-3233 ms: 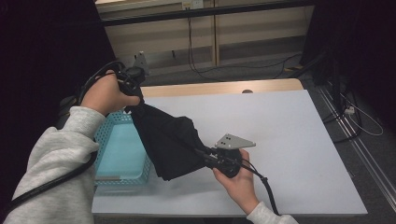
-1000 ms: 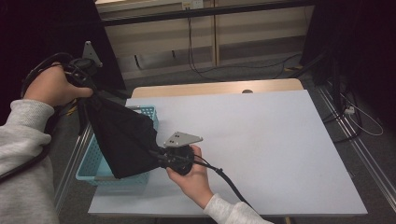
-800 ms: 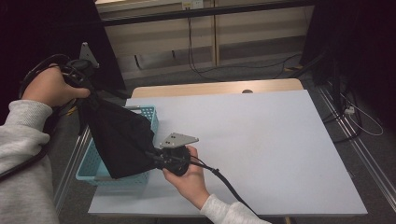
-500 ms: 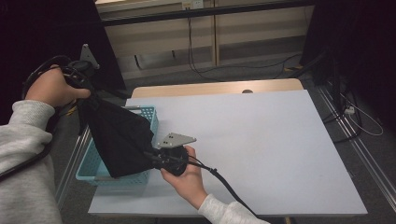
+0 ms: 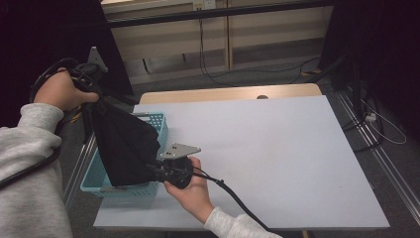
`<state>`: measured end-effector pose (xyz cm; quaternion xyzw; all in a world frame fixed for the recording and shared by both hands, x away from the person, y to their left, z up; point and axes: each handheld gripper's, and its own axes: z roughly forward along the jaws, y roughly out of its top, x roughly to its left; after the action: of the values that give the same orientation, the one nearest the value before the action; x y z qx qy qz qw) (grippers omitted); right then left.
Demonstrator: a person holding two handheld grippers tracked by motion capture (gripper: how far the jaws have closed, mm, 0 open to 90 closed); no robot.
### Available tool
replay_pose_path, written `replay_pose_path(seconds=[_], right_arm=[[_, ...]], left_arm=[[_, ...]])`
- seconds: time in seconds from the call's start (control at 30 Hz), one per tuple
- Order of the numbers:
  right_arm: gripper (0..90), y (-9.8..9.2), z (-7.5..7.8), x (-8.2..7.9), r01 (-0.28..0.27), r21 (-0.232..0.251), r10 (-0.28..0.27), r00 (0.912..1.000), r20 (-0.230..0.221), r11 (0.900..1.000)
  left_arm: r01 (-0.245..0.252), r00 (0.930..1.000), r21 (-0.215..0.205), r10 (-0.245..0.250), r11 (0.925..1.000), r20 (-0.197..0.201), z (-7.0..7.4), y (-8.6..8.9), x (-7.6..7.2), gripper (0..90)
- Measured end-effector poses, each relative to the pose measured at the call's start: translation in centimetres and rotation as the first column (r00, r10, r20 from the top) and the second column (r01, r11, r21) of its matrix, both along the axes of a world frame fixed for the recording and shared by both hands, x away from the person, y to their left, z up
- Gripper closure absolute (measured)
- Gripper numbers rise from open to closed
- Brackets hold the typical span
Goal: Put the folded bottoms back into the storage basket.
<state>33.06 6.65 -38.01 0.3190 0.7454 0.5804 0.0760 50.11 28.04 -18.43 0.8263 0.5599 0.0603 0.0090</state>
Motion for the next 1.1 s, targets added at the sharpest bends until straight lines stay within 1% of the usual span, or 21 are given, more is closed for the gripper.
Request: replay_pose_path(seconds=[0.17,0.37,0.47,0.57,0.67,0.73,0.8,0.97,1.1], right_arm=[[78.4,0.4,-0.3,0.3,0.001,0.000,-0.001,0.9999,-0.011,1.000],[78.4,0.7,-0.5,0.6,0.002,0.003,-0.002,0.9999,-0.017,1.000],[78.5,1.1,-0.5,0.7,-0.004,-0.009,0.004,0.9999,-0.013,1.000],[78.6,1.5,-0.5,0.7,-0.011,-0.013,0.011,0.9999,-0.013,1.000],[78.6,1.7,-0.6,0.7,-0.016,-0.013,0.016,0.9998,-0.015,1.000],[78.6,1.9,-0.6,0.8,-0.018,-0.011,0.018,0.9996,-0.021,1.000],[78.7,2.0,-0.7,0.8,-0.018,-0.014,0.018,0.9996,-0.021,1.000],[78.9,2.5,-0.9,0.7,-0.031,-0.015,0.030,0.9992,-0.025,0.999],[79.3,2.8,-1.0,0.7,-0.037,-0.020,0.037,0.9988,-0.031,0.999]], left_arm=[[0.000,1.0000,0.004,0.000,1.0000,-0.002,-0.1,0.3,0.4,82.1],[0.002,1.0000,0.001,-0.002,1.0000,0.009,-0.5,0.6,0.9,82.1],[0.001,1.0000,0.008,-0.001,1.0000,0.005,-0.6,0.6,1.0,82.0],[0.001,0.9999,0.019,-0.002,0.9998,0.011,-0.6,0.7,1.0,82.1],[-0.002,0.9999,0.014,0.002,0.9999,0.015,-0.6,0.9,1.0,82.0],[0.004,0.9999,0.015,-0.004,0.9999,0.016,-0.6,1.0,1.0,82.0],[-0.001,0.9997,0.013,0.001,0.9999,0.023,-0.7,1.1,1.1,82.0],[0.004,0.9998,0.017,-0.005,0.9998,0.019,-1.1,1.3,1.4,82.1],[0.001,0.9997,0.016,-0.002,0.9999,0.023,-1.4,1.4,1.7,82.0]])
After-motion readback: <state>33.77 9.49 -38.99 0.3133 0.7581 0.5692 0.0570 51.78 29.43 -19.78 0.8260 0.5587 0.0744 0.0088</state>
